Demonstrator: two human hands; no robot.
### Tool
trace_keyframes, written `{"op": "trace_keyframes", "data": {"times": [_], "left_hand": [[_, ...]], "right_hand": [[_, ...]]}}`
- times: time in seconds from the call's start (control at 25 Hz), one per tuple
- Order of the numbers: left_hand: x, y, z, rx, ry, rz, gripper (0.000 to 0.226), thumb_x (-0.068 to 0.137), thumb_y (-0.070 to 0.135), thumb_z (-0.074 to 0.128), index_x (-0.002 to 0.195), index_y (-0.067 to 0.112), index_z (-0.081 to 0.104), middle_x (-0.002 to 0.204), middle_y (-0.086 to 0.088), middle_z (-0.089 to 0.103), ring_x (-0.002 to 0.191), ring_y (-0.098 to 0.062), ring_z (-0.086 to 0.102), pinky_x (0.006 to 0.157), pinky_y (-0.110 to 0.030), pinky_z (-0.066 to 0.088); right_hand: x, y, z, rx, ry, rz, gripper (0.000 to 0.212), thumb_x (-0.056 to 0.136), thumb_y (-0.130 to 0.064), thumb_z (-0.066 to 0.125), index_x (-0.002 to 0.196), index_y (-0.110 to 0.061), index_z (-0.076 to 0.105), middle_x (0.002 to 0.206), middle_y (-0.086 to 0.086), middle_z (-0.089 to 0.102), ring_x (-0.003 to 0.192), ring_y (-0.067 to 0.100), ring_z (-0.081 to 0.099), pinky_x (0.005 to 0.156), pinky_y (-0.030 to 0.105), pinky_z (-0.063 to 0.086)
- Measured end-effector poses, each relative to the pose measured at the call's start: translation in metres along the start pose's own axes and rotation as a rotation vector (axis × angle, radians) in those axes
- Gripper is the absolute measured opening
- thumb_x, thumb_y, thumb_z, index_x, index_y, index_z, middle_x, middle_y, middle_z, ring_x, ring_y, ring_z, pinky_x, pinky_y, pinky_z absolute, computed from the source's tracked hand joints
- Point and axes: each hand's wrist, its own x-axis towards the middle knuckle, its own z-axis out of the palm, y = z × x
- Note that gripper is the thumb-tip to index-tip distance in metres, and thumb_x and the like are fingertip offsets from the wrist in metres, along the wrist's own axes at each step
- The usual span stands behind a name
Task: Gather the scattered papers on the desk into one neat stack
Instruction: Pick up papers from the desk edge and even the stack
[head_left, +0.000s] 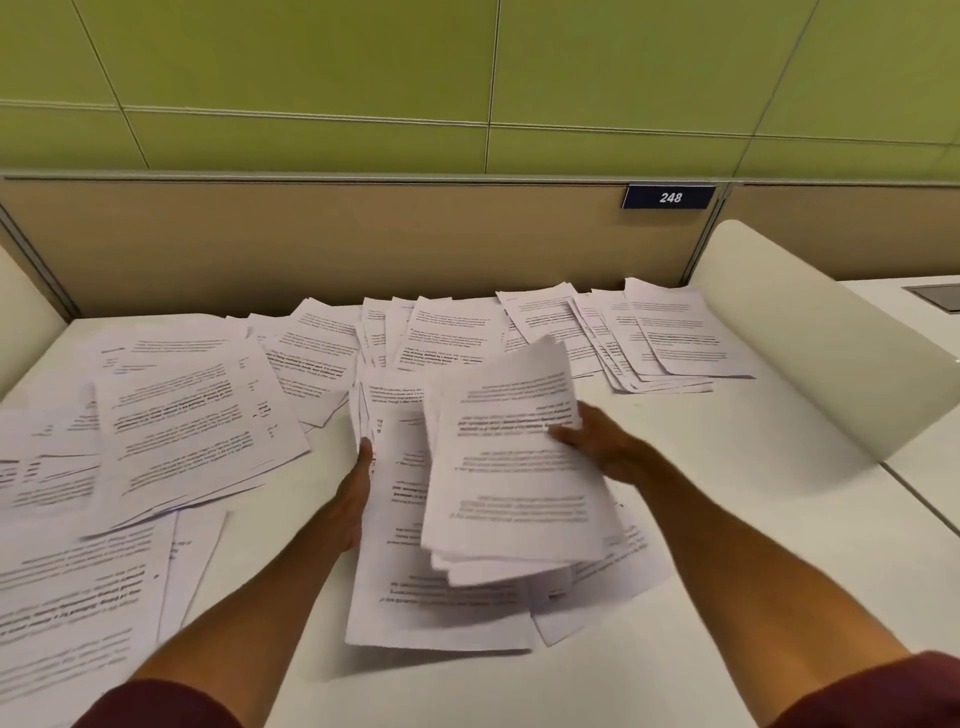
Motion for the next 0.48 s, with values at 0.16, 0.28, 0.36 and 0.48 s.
{"op": "trace_keyframes", "data": {"times": [0.16, 0.28, 0.36, 0.48], "left_hand": [[-0.003, -0.001, -0.003, 0.108, -0.012, 0.152, 0.038, 0.088, 0.022, 0.068, 0.123, 0.01, 0.06, 0.126, -0.018, 0.063, 0.102, -0.03, 0.065, 0.09, -0.045, 0.052], [0.0, -0.008, -0.003, 0.197, 0.062, 0.243, 0.058, 0.082, -0.01, 0.066, 0.135, 0.003, 0.047, 0.135, -0.019, 0.055, 0.104, -0.027, 0.057, 0.088, -0.037, 0.049], [0.0, -0.011, -0.004, 0.143, 0.064, 0.24, 0.059, 0.083, -0.012, 0.063, 0.137, 0.003, 0.046, 0.136, -0.019, 0.055, 0.107, -0.028, 0.057, 0.089, -0.037, 0.048], [0.0, -0.015, -0.009, 0.069, 0.033, 0.229, 0.058, 0.084, -0.013, 0.061, 0.137, 0.004, 0.047, 0.136, -0.019, 0.055, 0.107, -0.029, 0.058, 0.09, -0.038, 0.048]], "right_hand": [[0.013, 0.029, 0.042, -0.415, 0.142, 0.262, 0.056, 0.092, -0.027, 0.065, 0.136, -0.002, 0.04, 0.13, 0.02, 0.054, 0.112, 0.029, 0.052, 0.097, 0.043, 0.042], [0.004, 0.037, 0.024, -0.861, 0.303, 0.488, 0.093, 0.076, -0.037, 0.08, 0.145, -0.005, 0.026, 0.147, 0.019, 0.034, 0.137, 0.037, 0.033, 0.111, 0.048, 0.032], [-0.001, 0.04, 0.023, -0.882, 0.288, 0.57, 0.099, 0.07, -0.035, 0.086, 0.143, -0.003, 0.027, 0.146, 0.017, 0.035, 0.138, 0.035, 0.034, 0.111, 0.046, 0.033], [0.001, 0.045, 0.029, -0.797, 0.307, 0.58, 0.095, 0.068, -0.029, 0.088, 0.141, -0.003, 0.033, 0.143, 0.015, 0.043, 0.133, 0.033, 0.043, 0.11, 0.042, 0.039]]}}
